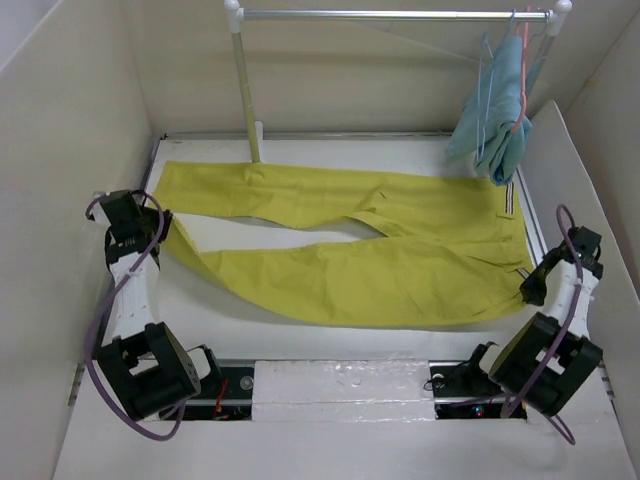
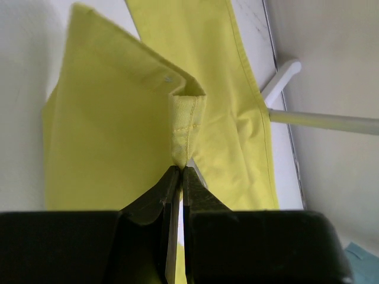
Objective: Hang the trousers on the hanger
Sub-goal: Fold the trousers at the center of the board.
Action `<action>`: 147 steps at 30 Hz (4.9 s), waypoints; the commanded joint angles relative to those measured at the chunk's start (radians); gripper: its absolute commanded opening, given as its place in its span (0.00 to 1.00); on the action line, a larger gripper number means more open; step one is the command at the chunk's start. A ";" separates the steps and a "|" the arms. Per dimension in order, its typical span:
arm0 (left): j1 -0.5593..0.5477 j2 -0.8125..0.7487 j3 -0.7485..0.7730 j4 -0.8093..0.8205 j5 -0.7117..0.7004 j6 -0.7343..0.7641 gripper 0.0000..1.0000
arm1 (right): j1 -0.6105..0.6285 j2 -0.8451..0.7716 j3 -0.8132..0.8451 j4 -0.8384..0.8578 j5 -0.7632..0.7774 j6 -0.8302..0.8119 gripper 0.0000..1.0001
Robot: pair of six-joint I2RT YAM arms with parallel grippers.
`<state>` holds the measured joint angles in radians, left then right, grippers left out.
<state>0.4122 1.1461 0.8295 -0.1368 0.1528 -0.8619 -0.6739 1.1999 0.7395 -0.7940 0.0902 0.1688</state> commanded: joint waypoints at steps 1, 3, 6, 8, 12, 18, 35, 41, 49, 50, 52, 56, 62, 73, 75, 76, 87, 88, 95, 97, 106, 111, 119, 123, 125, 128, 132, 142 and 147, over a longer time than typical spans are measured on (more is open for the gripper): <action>0.002 0.043 0.118 0.014 -0.058 0.034 0.00 | 0.005 -0.086 0.159 -0.022 0.000 -0.155 0.00; 0.002 0.088 0.178 -0.019 -0.085 0.047 0.00 | 0.072 -0.077 0.262 -0.043 0.000 -0.155 0.00; 0.002 0.156 0.261 -0.059 -0.130 0.061 0.00 | 0.111 -0.057 0.354 -0.019 -0.058 -0.157 0.00; 0.002 0.196 0.309 -0.049 -0.143 0.066 0.00 | 0.140 -0.005 0.435 0.012 -0.082 -0.152 0.00; 0.002 0.224 0.329 0.043 -0.217 0.055 0.00 | 0.192 0.149 0.575 0.096 -0.162 -0.115 0.00; -0.047 0.423 0.565 -0.078 -0.361 0.144 0.00 | 0.237 0.426 0.773 0.176 -0.214 -0.088 0.00; -0.179 1.124 1.361 -0.109 -0.392 0.159 0.00 | 0.272 1.043 1.310 0.352 -0.320 0.075 0.00; -0.191 1.245 1.455 0.055 -0.240 0.130 0.47 | 0.301 1.063 1.276 0.466 -0.317 0.132 0.44; -0.178 1.056 1.287 -0.040 -0.300 0.239 0.75 | 0.266 0.887 1.125 0.420 -0.345 0.091 0.70; -0.168 1.013 1.199 -0.031 -0.309 0.232 0.73 | 0.257 0.830 1.062 0.411 -0.342 0.075 0.70; -0.145 0.882 0.938 0.008 -0.306 0.155 0.65 | 0.226 0.770 0.990 0.401 -0.352 0.067 0.71; -0.104 0.762 0.633 0.092 -0.237 0.121 0.61 | 0.217 0.629 0.758 0.496 -0.379 0.070 0.69; -0.104 0.759 0.528 0.072 -0.157 0.110 0.58 | 0.208 0.485 0.535 0.515 -0.386 0.060 0.67; -0.104 0.886 0.574 0.014 -0.039 0.061 0.37 | 0.114 0.516 0.267 0.705 -0.507 0.126 0.72; -0.104 0.900 0.574 0.019 -0.044 0.064 0.30 | 0.114 0.574 0.276 0.757 -0.521 0.138 0.72; -0.104 0.903 0.574 0.020 -0.048 0.073 0.27 | 0.114 0.601 0.276 0.785 -0.536 0.152 0.71; -0.104 0.917 0.638 -0.089 -0.253 0.161 0.00 | 0.088 0.480 0.259 0.687 -0.414 0.112 0.00; -0.104 0.914 0.639 -0.102 -0.281 0.173 0.00 | 0.079 0.445 0.258 0.646 -0.391 0.088 0.00; -0.104 0.793 0.557 -0.165 -0.464 0.247 0.00 | -0.042 0.238 0.199 0.483 -0.333 -0.031 0.00; -0.104 0.758 0.516 -0.172 -0.489 0.244 0.00 | -0.055 0.205 0.190 0.455 -0.325 -0.061 0.00; -0.104 0.491 0.281 -0.242 -0.491 0.222 0.34 | -0.119 0.122 0.171 0.375 -0.401 -0.127 0.52; -0.118 0.399 0.301 -0.268 -0.432 0.190 0.59 | 0.029 0.092 0.236 0.351 -0.507 -0.134 0.59; -0.037 0.418 0.304 -0.187 -0.389 0.181 0.52 | 0.351 -0.008 0.132 0.440 -0.567 -0.109 0.02; -0.024 0.546 0.410 -0.208 -0.388 0.179 0.53 | 0.546 0.016 0.112 0.487 -0.566 -0.123 0.04; -0.024 0.593 0.439 -0.163 -0.326 0.202 0.54 | 0.643 0.052 0.148 0.451 -0.576 -0.156 0.27; -0.024 0.610 0.436 -0.085 -0.274 0.201 0.55 | 0.746 0.133 0.215 0.378 -0.538 -0.258 0.47; -0.024 0.641 0.419 -0.031 -0.225 0.219 0.52 | 0.867 0.179 0.210 0.397 -0.537 -0.252 0.49; -0.061 0.560 0.560 -0.200 -0.307 0.254 0.00 | 0.930 0.274 0.242 0.457 -0.529 -0.242 0.49; -0.073 0.367 0.519 -0.308 -0.369 0.221 0.00 | 0.910 0.308 0.281 0.473 -0.549 -0.273 0.49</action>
<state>0.3424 1.6764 1.3300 -0.3779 -0.1520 -0.6334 0.2474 1.4998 0.9573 -0.3855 -0.4431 -0.0681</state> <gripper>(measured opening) 0.003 0.493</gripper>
